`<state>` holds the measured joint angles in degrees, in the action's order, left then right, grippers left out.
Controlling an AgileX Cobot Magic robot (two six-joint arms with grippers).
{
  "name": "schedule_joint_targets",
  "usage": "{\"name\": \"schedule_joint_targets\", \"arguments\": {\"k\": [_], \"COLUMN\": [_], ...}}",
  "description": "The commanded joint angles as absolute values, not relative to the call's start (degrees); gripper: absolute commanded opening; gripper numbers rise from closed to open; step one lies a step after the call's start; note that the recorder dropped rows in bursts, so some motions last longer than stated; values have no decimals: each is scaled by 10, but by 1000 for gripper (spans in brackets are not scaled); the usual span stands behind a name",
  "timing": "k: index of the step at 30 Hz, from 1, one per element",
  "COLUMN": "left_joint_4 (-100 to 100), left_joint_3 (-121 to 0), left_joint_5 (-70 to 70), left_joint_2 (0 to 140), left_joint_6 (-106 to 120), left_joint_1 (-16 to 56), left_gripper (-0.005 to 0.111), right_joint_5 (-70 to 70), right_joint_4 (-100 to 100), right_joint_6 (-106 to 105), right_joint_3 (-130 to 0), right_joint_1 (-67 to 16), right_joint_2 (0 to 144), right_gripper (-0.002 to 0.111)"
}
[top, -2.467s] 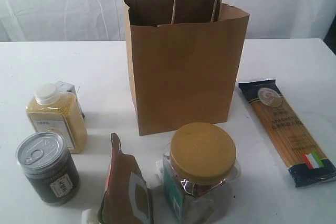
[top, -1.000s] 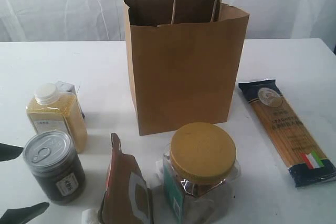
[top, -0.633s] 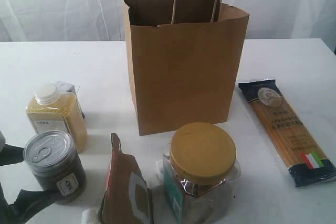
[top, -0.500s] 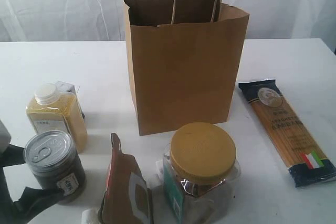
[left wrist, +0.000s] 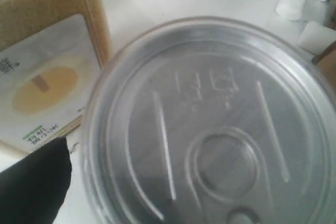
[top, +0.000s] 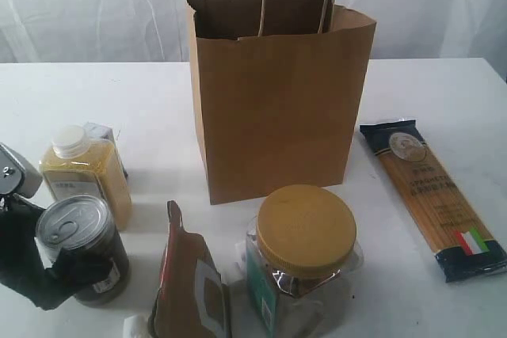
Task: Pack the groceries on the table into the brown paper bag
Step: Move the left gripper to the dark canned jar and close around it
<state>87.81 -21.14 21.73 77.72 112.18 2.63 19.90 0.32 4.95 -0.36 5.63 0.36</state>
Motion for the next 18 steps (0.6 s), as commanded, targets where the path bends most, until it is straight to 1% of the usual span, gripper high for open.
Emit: {"name": "schedule_joint_targets", "arguments": {"k": [1, 6, 8, 9, 11, 15, 16, 17, 18], "left_joint_4": [904, 909, 909, 909, 909, 881, 870, 861, 852], "left_joint_3": [-237, -244, -244, -244, -244, -244, -244, -244, -244], "left_joint_5": [255, 251, 251, 251, 251, 256, 260, 263, 264], "left_joint_2": [816, 850, 858, 859, 859, 859, 859, 859, 859], "left_joint_6": [1212, 1212, 1212, 1212, 1212, 1212, 1212, 1212, 1212], "left_joint_1": [24, 24, 24, 24, 24, 24, 24, 24, 24], "left_gripper": [105, 105, 101, 96, 83, 39, 30, 25, 16], "right_joint_5": [197, 197, 197, 197, 197, 197, 197, 197, 197], "right_joint_4": [4, 4, 4, 4, 4, 4, 4, 4, 4], "right_joint_6": [49, 49, 49, 49, 49, 49, 49, 49, 49], "right_joint_3": [0, 0, 0, 0, 0, 0, 0, 0, 0], "right_joint_1": [60, 60, 60, 60, 60, 60, 60, 60, 60], "right_joint_2": [0, 0, 0, 0, 0, 0, 0, 0, 0], "right_gripper": [0, 0, 0, 0, 0, 0, 0, 0, 0]}}
